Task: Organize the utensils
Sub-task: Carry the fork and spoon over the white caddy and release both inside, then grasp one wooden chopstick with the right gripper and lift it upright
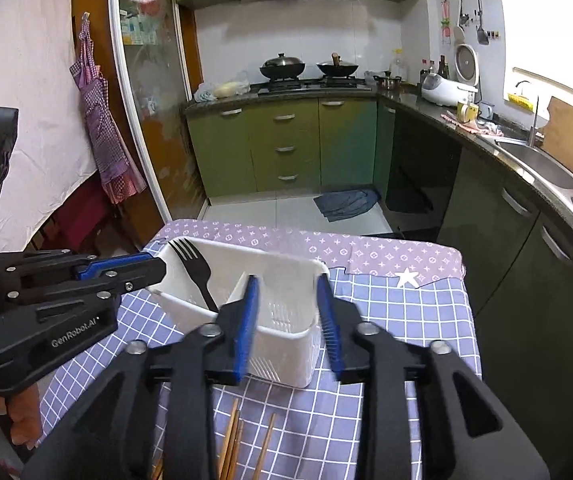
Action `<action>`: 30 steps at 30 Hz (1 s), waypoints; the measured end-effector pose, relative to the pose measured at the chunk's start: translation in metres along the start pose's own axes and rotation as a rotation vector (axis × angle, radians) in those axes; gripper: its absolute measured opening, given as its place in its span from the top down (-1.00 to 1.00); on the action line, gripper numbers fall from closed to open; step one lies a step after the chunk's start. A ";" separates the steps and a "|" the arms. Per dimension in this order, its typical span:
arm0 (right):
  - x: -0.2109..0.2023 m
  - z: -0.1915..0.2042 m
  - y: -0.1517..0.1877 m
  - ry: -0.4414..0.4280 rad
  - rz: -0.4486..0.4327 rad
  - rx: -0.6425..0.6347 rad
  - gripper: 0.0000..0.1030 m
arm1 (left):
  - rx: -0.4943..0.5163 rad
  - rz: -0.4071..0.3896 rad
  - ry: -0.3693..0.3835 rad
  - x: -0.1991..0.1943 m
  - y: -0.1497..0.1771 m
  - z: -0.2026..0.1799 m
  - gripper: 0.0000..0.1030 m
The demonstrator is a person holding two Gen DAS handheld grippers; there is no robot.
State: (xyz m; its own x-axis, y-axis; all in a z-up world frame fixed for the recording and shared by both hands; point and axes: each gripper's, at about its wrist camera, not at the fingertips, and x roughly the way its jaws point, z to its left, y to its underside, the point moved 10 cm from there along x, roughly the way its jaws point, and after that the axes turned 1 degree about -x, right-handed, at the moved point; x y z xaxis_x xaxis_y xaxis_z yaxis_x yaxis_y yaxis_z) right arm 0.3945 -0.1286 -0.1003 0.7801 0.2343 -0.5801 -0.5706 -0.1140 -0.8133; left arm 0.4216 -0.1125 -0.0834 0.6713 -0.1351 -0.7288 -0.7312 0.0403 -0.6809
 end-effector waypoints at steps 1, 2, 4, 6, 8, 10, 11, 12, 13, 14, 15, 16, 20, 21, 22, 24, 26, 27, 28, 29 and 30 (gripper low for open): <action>-0.006 0.002 -0.003 -0.001 -0.007 -0.006 0.23 | 0.000 -0.008 0.002 -0.005 -0.002 0.001 0.83; -0.014 0.003 -0.008 0.002 -0.018 -0.008 0.19 | 0.001 -0.015 0.002 -0.010 -0.003 0.001 0.83; -0.028 0.005 -0.015 0.005 -0.035 -0.011 0.18 | 0.005 -0.030 0.000 -0.023 -0.004 0.002 0.73; -0.043 0.005 -0.018 0.014 -0.039 -0.015 0.18 | 0.007 -0.025 -0.006 -0.033 0.002 0.002 0.63; -0.050 0.008 -0.011 0.019 0.000 -0.032 0.18 | 0.011 0.000 -0.003 -0.040 0.015 0.003 0.61; -0.050 0.010 0.011 0.016 0.087 -0.058 0.18 | 0.007 0.049 0.007 -0.043 0.040 0.006 0.61; -0.047 0.012 0.023 0.010 0.132 -0.068 0.18 | 0.001 0.079 0.014 -0.041 0.054 0.007 0.61; -0.042 0.013 0.039 -0.002 0.193 -0.072 0.18 | -0.003 0.103 0.022 -0.039 0.065 0.007 0.61; -0.034 0.014 0.059 -0.020 0.269 -0.073 0.23 | -0.014 0.142 0.032 -0.035 0.083 0.009 0.61; -0.024 0.015 0.082 -0.038 0.351 -0.074 0.41 | -0.024 0.179 0.037 -0.029 0.100 0.011 0.61; -0.016 0.015 0.096 -0.046 0.407 -0.073 0.50 | -0.030 0.213 0.044 -0.024 0.115 0.012 0.61; -0.006 0.015 0.115 -0.052 0.473 -0.071 0.58 | -0.036 0.236 0.048 -0.020 0.125 0.014 0.61; 0.030 0.019 0.173 -0.093 0.672 -0.029 0.76 | -0.070 0.314 0.051 -0.003 0.159 0.022 0.61; 0.034 0.020 0.178 -0.098 0.686 -0.019 0.76 | -0.072 0.319 0.036 0.001 0.163 0.024 0.61; 0.039 0.023 0.182 -0.103 0.694 -0.019 0.76 | -0.068 0.323 0.029 0.003 0.164 0.025 0.61; 0.045 0.027 0.182 -0.099 0.702 -0.026 0.76 | -0.066 0.342 0.023 0.008 0.167 0.024 0.61; 0.051 0.032 0.184 -0.087 0.723 -0.035 0.76 | -0.070 0.360 0.034 0.013 0.169 0.021 0.61; 0.055 0.032 0.185 -0.075 0.731 -0.034 0.76 | -0.066 0.362 0.034 0.015 0.167 0.020 0.61; 0.059 0.032 0.186 -0.063 0.738 -0.041 0.76 | -0.061 0.361 0.033 0.016 0.168 0.018 0.61; 0.063 0.034 0.187 -0.055 0.745 -0.046 0.76 | -0.059 0.360 0.035 0.016 0.168 0.017 0.61; 0.067 0.033 0.188 -0.042 0.754 -0.045 0.76 | -0.057 0.363 0.039 0.016 0.169 0.016 0.61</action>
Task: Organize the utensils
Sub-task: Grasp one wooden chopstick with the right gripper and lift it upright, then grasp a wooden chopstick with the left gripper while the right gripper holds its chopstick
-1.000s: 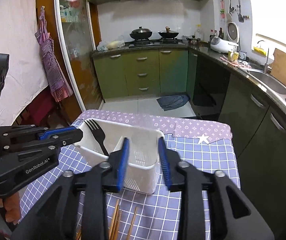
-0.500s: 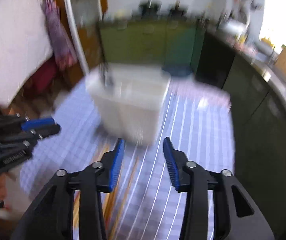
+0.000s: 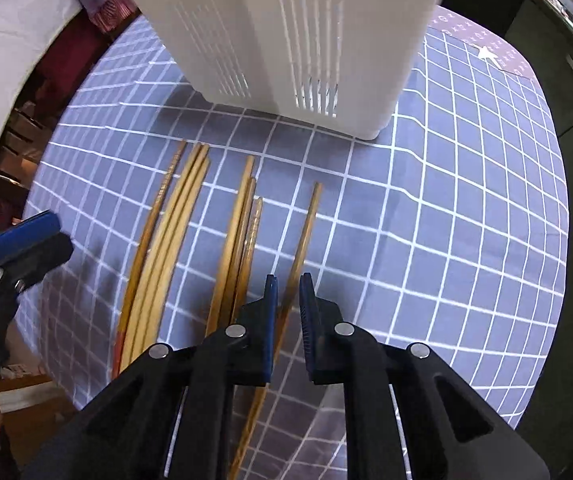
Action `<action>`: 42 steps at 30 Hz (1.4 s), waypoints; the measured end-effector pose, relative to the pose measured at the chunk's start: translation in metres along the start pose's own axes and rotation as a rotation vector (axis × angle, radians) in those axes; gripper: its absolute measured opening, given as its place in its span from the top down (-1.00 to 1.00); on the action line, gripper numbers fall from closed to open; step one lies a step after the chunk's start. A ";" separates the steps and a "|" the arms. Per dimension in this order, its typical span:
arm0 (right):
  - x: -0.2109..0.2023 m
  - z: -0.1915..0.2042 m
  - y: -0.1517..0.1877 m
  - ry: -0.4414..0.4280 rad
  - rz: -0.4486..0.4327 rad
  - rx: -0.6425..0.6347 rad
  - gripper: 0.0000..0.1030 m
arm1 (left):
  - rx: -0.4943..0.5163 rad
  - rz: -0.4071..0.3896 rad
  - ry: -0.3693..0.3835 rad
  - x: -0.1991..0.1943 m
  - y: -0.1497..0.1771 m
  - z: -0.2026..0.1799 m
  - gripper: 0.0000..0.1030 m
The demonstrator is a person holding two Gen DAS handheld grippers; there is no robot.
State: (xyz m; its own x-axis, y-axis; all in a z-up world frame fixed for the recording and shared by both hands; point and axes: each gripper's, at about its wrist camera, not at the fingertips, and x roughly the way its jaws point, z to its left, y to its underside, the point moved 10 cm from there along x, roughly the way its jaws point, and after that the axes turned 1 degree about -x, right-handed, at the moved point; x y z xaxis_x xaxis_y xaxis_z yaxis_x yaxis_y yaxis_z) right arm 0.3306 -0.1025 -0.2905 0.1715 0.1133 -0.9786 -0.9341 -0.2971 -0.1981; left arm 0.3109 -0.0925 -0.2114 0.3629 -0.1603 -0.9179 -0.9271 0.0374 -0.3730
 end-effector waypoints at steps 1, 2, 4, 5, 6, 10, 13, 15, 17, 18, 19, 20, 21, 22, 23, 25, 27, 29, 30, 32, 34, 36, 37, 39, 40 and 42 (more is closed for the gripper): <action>0.002 -0.002 -0.002 0.008 0.003 0.004 0.77 | 0.001 0.003 0.002 0.000 0.001 0.000 0.61; 0.004 -0.004 -0.002 0.019 0.010 0.007 0.76 | 0.003 0.006 0.003 0.000 0.002 0.000 0.61; 0.007 -0.004 -0.004 0.029 0.014 0.008 0.76 | 0.003 0.009 0.003 0.001 0.003 0.001 0.61; 0.007 -0.003 -0.004 0.039 0.013 0.005 0.77 | 0.004 0.010 0.003 0.001 0.003 0.002 0.61; 0.007 -0.002 -0.004 0.047 0.010 -0.001 0.77 | 0.005 0.011 0.004 0.002 0.003 0.002 0.61; 0.010 0.006 -0.010 0.029 -0.002 0.011 0.87 | 0.003 0.017 0.008 0.003 0.004 0.001 0.61; 0.004 0.006 -0.011 -0.001 -0.026 0.025 0.87 | -0.009 0.033 0.016 0.009 0.004 0.003 0.61; -0.008 0.006 -0.011 -0.018 -0.067 0.029 0.87 | -0.016 0.047 0.016 0.013 0.004 0.003 0.61; -0.029 0.005 -0.012 -0.028 -0.122 0.033 0.88 | -0.021 0.058 0.014 0.018 0.003 0.003 0.61; -0.041 0.005 -0.012 -0.031 -0.157 0.033 0.88 | -0.023 0.061 0.015 0.019 0.003 0.003 0.61; -0.053 0.003 -0.011 -0.037 -0.190 0.034 0.88 | -0.026 0.066 0.017 0.022 0.002 0.002 0.61; -0.065 -0.001 -0.008 -0.045 -0.219 0.037 0.88 | -0.028 0.069 0.019 0.023 0.002 0.001 0.61; -0.081 -0.004 -0.005 -0.057 -0.267 0.044 0.88 | -0.033 0.075 0.021 0.026 0.001 0.000 0.61; -0.098 -0.008 -0.002 -0.064 -0.320 0.050 0.88 | -0.036 0.078 0.021 0.029 0.000 0.000 0.61; -0.110 -0.010 -0.003 -0.064 -0.358 0.053 0.88 | -0.037 0.079 0.020 0.030 -0.001 -0.001 0.61; -0.139 -0.017 0.007 -0.073 -0.458 0.070 0.88 | -0.041 0.085 0.014 0.036 -0.003 -0.001 0.61; -0.160 -0.026 0.020 -0.076 -0.542 0.083 0.88 | -0.046 0.088 0.007 0.041 -0.005 -0.001 0.61; -0.172 -0.032 0.032 -0.067 -0.592 0.092 0.88 | -0.046 0.089 0.002 0.043 -0.006 0.001 0.61; -0.178 -0.033 0.042 -0.076 -0.620 0.098 0.88 | -0.045 0.089 -0.003 0.045 -0.006 0.002 0.61; -0.186 -0.031 0.057 -0.079 -0.663 0.101 0.88 | -0.041 0.081 -0.006 0.047 -0.007 0.002 0.61; -0.193 -0.030 0.068 -0.085 -0.686 0.103 0.88 | -0.042 0.085 -0.022 0.051 -0.008 0.003 0.61; -0.199 -0.029 0.077 -0.089 -0.700 0.102 0.88 | -0.048 0.090 -0.029 0.055 -0.009 0.004 0.61; -0.199 -0.028 0.081 -0.086 -0.703 0.100 0.88 | -0.047 0.093 -0.030 0.056 -0.009 0.004 0.61; -0.203 -0.028 0.086 -0.084 -0.703 0.098 0.88 | -0.047 0.096 -0.044 0.060 -0.010 0.005 0.61; -0.204 -0.027 0.086 -0.087 -0.701 0.097 0.88 | -0.049 0.098 -0.047 0.062 -0.012 0.005 0.61; -0.204 -0.026 0.087 -0.091 -0.699 0.095 0.88 | -0.047 0.106 -0.058 0.066 -0.013 0.005 0.63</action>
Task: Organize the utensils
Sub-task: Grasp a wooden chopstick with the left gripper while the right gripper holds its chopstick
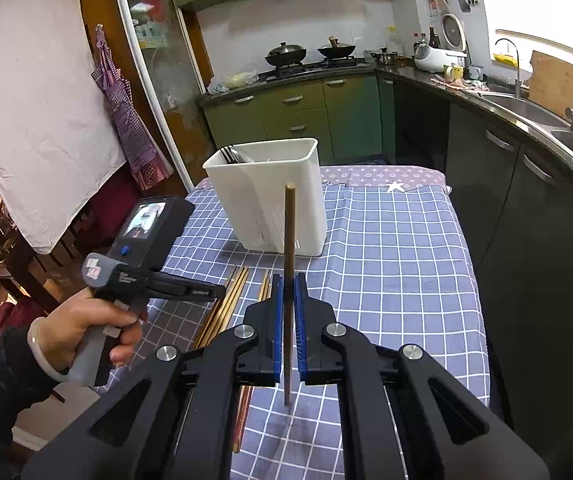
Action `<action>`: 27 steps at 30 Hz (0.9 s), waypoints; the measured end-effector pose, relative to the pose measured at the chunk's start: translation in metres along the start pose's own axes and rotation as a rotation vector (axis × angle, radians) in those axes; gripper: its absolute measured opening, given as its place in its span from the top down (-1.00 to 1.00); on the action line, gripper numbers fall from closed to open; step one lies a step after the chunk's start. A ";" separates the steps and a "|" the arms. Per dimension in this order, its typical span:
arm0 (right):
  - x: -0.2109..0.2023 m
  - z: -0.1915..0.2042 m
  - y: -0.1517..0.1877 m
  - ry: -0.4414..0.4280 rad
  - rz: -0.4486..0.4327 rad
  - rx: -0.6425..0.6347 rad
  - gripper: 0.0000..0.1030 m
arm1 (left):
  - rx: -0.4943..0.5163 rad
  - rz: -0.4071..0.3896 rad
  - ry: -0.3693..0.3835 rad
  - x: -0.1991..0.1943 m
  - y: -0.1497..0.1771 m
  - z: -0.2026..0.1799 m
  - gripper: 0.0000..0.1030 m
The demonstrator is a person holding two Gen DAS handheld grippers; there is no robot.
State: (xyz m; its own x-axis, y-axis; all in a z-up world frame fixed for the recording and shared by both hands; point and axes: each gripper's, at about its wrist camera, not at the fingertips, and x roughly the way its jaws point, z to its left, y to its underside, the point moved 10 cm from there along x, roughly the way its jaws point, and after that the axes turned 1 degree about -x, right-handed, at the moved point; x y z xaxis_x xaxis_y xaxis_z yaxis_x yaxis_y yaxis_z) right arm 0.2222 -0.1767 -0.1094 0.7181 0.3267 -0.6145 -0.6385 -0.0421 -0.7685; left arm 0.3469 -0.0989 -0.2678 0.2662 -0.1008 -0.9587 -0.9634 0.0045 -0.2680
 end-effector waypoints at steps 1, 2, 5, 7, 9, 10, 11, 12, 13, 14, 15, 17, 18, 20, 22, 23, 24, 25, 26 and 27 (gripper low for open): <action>0.000 0.000 0.000 0.002 0.001 -0.003 0.88 | 0.002 0.004 -0.004 0.002 0.000 0.000 0.67; 0.001 0.000 0.001 0.004 0.001 -0.005 0.88 | 0.003 0.004 -0.009 0.003 0.000 0.000 0.67; 0.002 0.002 0.002 -0.006 0.005 -0.002 0.88 | 0.018 0.000 -0.034 0.004 0.000 -0.002 0.70; 0.005 0.001 0.003 -0.005 0.009 -0.002 0.88 | 0.037 -0.005 -0.057 0.005 -0.001 -0.002 0.87; 0.007 0.002 0.004 -0.008 0.016 -0.001 0.87 | 0.044 -0.001 -0.051 0.005 0.002 -0.007 0.89; 0.008 0.002 0.005 -0.009 0.019 -0.001 0.87 | 0.046 0.002 -0.044 0.006 0.003 -0.008 0.89; 0.009 0.001 0.006 -0.006 0.022 0.001 0.87 | 0.045 0.004 -0.037 0.005 0.004 -0.007 0.89; 0.009 0.000 0.006 -0.005 0.023 0.001 0.87 | 0.044 -0.002 -0.034 0.003 0.004 -0.007 0.89; 0.010 -0.001 0.006 -0.004 0.023 0.003 0.87 | 0.047 -0.015 -0.030 0.000 0.003 -0.008 0.89; 0.010 -0.003 0.007 -0.004 0.024 0.005 0.87 | 0.049 -0.027 -0.026 -0.005 0.003 -0.007 0.89; 0.010 -0.004 0.007 -0.004 0.025 0.008 0.87 | 0.053 -0.048 -0.021 -0.013 0.002 -0.006 0.89; 0.010 -0.004 0.007 -0.002 0.024 0.010 0.87 | 0.055 -0.078 -0.005 -0.027 0.001 -0.004 0.89; 0.010 -0.004 0.007 -0.001 0.023 0.009 0.87 | 0.054 -0.099 0.006 -0.037 0.001 -0.003 0.89; 0.009 -0.003 0.008 -0.004 0.022 0.008 0.87 | 0.054 -0.148 0.021 -0.058 0.002 -0.001 0.89; 0.009 -0.002 0.008 0.000 0.021 0.003 0.87 | 0.057 -0.197 0.031 -0.080 0.003 0.002 0.89; 0.008 -0.002 0.009 0.002 0.021 0.001 0.88 | 0.060 -0.223 0.037 -0.091 0.006 0.003 0.89; 0.007 -0.001 0.010 0.001 0.020 -0.001 0.87 | 0.063 -0.246 0.043 -0.101 0.009 0.005 0.89; 0.007 -0.001 0.010 0.001 0.020 -0.002 0.88 | 0.064 -0.262 0.046 -0.108 0.010 0.007 0.89; 0.006 -0.001 0.010 0.003 0.020 -0.003 0.87 | 0.066 -0.282 0.050 -0.117 0.012 0.008 0.89; 0.005 -0.001 0.011 0.006 0.020 -0.005 0.87 | 0.069 -0.312 0.058 -0.130 0.017 0.010 0.89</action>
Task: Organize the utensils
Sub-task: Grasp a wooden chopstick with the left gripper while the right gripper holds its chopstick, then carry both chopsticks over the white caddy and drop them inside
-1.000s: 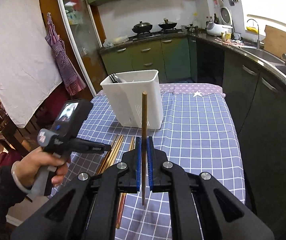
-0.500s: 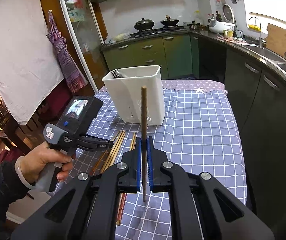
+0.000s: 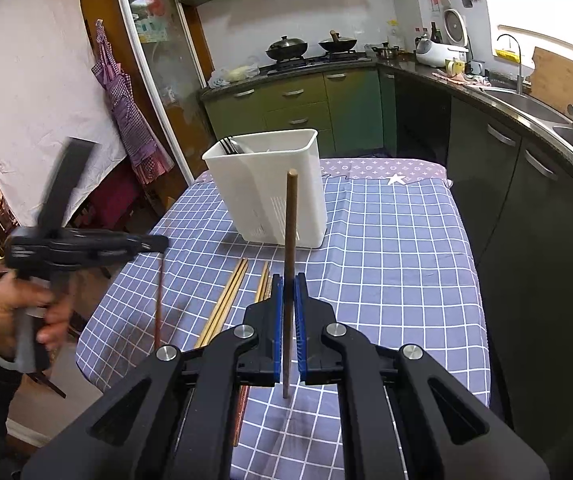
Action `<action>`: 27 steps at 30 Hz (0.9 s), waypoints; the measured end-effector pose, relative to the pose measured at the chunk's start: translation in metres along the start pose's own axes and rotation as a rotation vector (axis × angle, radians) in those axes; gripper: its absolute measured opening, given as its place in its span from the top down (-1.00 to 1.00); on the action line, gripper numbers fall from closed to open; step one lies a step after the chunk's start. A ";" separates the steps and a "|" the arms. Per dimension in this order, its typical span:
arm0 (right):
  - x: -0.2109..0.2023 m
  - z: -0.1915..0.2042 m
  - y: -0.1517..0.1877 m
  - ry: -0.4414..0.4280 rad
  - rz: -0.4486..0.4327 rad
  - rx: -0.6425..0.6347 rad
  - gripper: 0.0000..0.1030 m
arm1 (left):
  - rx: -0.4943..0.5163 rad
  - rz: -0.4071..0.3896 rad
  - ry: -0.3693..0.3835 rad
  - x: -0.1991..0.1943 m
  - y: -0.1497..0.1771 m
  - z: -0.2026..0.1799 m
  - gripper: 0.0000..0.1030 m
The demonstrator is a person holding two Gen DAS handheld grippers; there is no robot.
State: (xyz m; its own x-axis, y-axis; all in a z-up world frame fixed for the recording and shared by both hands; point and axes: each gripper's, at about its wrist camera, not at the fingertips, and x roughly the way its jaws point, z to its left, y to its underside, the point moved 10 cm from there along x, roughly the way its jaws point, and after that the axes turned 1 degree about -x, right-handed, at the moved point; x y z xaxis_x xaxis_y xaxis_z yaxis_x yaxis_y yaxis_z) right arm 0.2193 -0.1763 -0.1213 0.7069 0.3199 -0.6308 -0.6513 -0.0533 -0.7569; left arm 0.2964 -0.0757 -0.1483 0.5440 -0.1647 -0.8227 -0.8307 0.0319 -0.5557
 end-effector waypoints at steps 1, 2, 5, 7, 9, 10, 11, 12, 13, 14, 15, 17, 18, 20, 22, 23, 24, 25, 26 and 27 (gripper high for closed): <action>-0.001 0.000 0.000 0.001 0.000 0.000 0.88 | 0.004 -0.017 0.003 -0.007 0.000 0.003 0.89; -0.001 0.000 0.001 0.002 0.000 -0.001 0.88 | 0.010 -0.039 0.006 -0.017 0.002 0.003 0.89; -0.002 0.000 0.001 0.006 0.002 -0.006 0.87 | 0.026 -0.076 0.016 -0.034 0.010 0.003 0.89; -0.003 0.001 0.002 0.009 0.003 -0.009 0.87 | 0.038 -0.088 0.025 -0.044 0.018 0.001 0.89; -0.004 0.001 0.003 0.012 0.005 -0.014 0.87 | 0.048 -0.090 0.026 -0.047 0.025 0.000 0.89; -0.005 0.001 0.003 0.014 0.006 -0.016 0.87 | 0.051 -0.090 0.028 -0.049 0.029 0.000 0.89; -0.005 0.002 0.003 0.016 0.008 -0.018 0.87 | 0.052 -0.091 0.029 -0.051 0.032 0.000 0.89; -0.005 0.002 0.003 0.017 0.009 -0.020 0.87 | 0.056 -0.094 0.032 -0.054 0.036 0.000 0.89; -0.006 0.003 0.003 0.019 0.010 -0.022 0.87 | 0.059 -0.100 0.034 -0.056 0.038 -0.001 0.89; -0.005 0.003 0.002 0.021 0.012 -0.025 0.87 | 0.059 -0.104 0.036 -0.059 0.039 -0.001 0.89; -0.005 0.003 0.002 0.022 0.013 -0.026 0.87 | 0.060 -0.110 0.041 -0.062 0.039 -0.001 0.89; -0.004 0.004 0.001 0.024 0.016 -0.033 0.87 | 0.069 -0.123 0.041 -0.068 0.037 -0.002 0.89; -0.003 0.005 0.000 0.024 0.018 -0.035 0.87 | 0.073 -0.132 0.036 -0.071 0.036 -0.003 0.89; -0.002 0.006 0.000 0.023 0.021 -0.040 0.87 | 0.079 -0.139 0.034 -0.072 0.034 -0.004 0.89; -0.001 0.007 -0.001 0.022 0.025 -0.047 0.87 | 0.081 -0.137 0.033 -0.072 0.033 -0.005 0.89; 0.000 0.008 -0.002 0.022 0.028 -0.051 0.87 | 0.082 -0.136 0.032 -0.071 0.032 -0.005 0.89; 0.001 0.008 -0.001 0.021 0.030 -0.054 0.87 | 0.084 -0.136 0.028 -0.070 0.031 -0.006 0.89; 0.001 0.009 -0.001 0.020 0.033 -0.058 0.87 | 0.084 -0.133 0.030 -0.069 0.030 -0.006 0.89; 0.002 0.009 -0.002 0.020 0.037 -0.061 0.87 | 0.084 -0.131 0.033 -0.068 0.029 -0.007 0.89; 0.003 0.009 -0.003 0.017 0.040 -0.062 0.87 | 0.084 -0.130 0.035 -0.068 0.029 -0.007 0.89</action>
State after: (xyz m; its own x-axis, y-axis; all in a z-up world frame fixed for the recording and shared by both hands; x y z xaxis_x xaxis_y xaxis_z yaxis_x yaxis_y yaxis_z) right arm 0.2205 -0.1664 -0.1195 0.6852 0.3004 -0.6635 -0.6616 -0.1242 -0.7395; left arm 0.2348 -0.0708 -0.1078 0.6405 -0.2068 -0.7396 -0.7402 0.0904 -0.6663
